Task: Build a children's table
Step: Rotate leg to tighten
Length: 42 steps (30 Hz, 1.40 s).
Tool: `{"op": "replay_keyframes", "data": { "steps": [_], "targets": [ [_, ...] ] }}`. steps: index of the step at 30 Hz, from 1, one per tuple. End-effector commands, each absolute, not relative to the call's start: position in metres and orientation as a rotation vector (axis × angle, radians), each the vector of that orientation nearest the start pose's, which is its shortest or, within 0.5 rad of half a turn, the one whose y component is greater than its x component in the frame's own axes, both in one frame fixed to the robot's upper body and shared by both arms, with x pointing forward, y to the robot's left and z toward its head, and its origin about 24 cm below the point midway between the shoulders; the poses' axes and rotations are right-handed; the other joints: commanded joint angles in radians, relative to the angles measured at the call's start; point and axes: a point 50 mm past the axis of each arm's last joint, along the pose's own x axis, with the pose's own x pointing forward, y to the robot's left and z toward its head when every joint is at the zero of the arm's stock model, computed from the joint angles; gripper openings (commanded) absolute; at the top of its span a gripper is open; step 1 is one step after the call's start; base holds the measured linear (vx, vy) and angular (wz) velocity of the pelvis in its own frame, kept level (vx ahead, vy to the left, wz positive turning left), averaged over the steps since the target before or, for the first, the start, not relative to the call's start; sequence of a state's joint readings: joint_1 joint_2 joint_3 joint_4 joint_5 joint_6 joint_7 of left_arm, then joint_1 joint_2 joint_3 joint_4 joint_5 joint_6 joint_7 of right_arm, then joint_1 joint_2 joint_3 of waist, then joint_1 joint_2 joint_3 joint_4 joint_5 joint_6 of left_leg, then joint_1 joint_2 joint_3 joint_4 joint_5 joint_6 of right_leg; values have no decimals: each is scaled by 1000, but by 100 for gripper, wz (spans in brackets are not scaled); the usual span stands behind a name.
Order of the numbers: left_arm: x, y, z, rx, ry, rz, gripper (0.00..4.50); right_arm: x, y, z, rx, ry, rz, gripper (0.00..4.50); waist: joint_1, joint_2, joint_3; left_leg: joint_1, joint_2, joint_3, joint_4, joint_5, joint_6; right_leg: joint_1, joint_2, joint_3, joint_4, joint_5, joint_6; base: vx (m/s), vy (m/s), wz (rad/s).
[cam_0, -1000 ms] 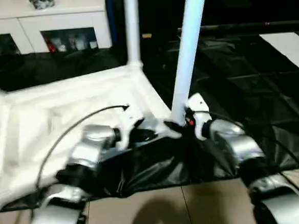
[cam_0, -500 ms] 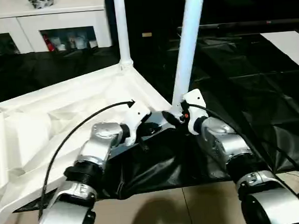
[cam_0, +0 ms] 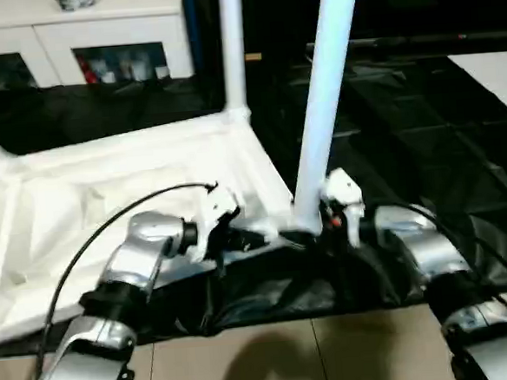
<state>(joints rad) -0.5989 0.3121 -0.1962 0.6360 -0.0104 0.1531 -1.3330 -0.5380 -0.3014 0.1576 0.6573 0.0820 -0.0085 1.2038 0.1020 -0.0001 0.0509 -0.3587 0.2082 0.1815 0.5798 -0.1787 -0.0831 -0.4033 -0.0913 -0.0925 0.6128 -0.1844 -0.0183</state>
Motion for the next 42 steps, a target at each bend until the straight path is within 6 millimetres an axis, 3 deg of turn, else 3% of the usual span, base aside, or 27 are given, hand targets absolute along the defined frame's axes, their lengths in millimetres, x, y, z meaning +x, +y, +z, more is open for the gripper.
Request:
{"op": "replay_keyframes", "data": {
  "steps": [1,9,12,17,18,21,23,25,28,31,36,42],
  "targets": [
    [317,114,74,227,330,-1499,0,300,-118,43,-193,305,1458,356,-1,-2,-65,6,30,-2,-61,-190,80,56,-55,52,-70,-160,-242,0,0,0],
    [317,121,74,232,347,-1508,0,292,-119,41,-209,339,1529,282,7,-4,-67,4,29,-2,-60,-174,78,57,-57,52,-67,-144,-247,0,0,0],
    [324,119,72,247,329,-1410,0,297,-116,41,-203,324,1473,274,6,-4,-66,5,29,-3,-60,-181,68,55,-57,52,-69,-162,-238,0,0,0],
    [333,107,71,241,308,-1281,0,319,-108,34,-194,336,1156,267,-1,-6,-65,5,25,-4,-62,-184,43,55,-59,53,-73,-204,-220,0,0,0],
    [333,107,71,241,308,-1281,0,319,-108,34,-194,336,1156,267,-5,-5,-65,5,24,-6,-63,-186,37,54,-58,53,-73,-212,-219,0,0,0],
    [342,89,66,252,345,-1144,0,338,-98,24,-155,367,804,266,-18,-2,-67,5,23,-6,-63,-169,30,55,-56,53,-70,-179,-220,0,0,0],
    [346,79,63,248,357,-1082,0,340,-90,19,-130,400,712,266,-26,-1,-67,9,20,-6,-64,-174,11,53,-54,53,-71,-185,-221,0,0,0],
    [348,72,63,234,354,-1037,0,340,-81,17,-118,408,688,266,-23,-1,-69,7,19,-5,-61,-170,19,58,-58,54,-72,-170,-218,0,0,0],
    [351,62,63,230,338,-991,0,339,-67,18,-113,391,691,266,-19,-3,-70,5,18,-3,-59,-143,43,59,-55,54,-69,-111,-226,0,0,0],
    [348,56,62,230,323,-1021,0,338,-59,22,-91,353,739,336,-17,-5,-66,7,19,-2,-62,-188,47,57,-58,53,-79,-186,-212,0,0,0],
    [346,62,63,241,301,-1073,0,342,-67,28,-129,294,778,372,-18,-2,-68,5,20,-5,-62,-185,45,58,-57,53,-76,-169,-209,0,0,0],
    [342,76,65,233,288,-1164,0,332,-84,34,-184,245,999,386,-15,-6,-71,1,19,-2,-55,-142,90,65,-55,51,-66,-75,-239,0,0,0]
  ]
}}
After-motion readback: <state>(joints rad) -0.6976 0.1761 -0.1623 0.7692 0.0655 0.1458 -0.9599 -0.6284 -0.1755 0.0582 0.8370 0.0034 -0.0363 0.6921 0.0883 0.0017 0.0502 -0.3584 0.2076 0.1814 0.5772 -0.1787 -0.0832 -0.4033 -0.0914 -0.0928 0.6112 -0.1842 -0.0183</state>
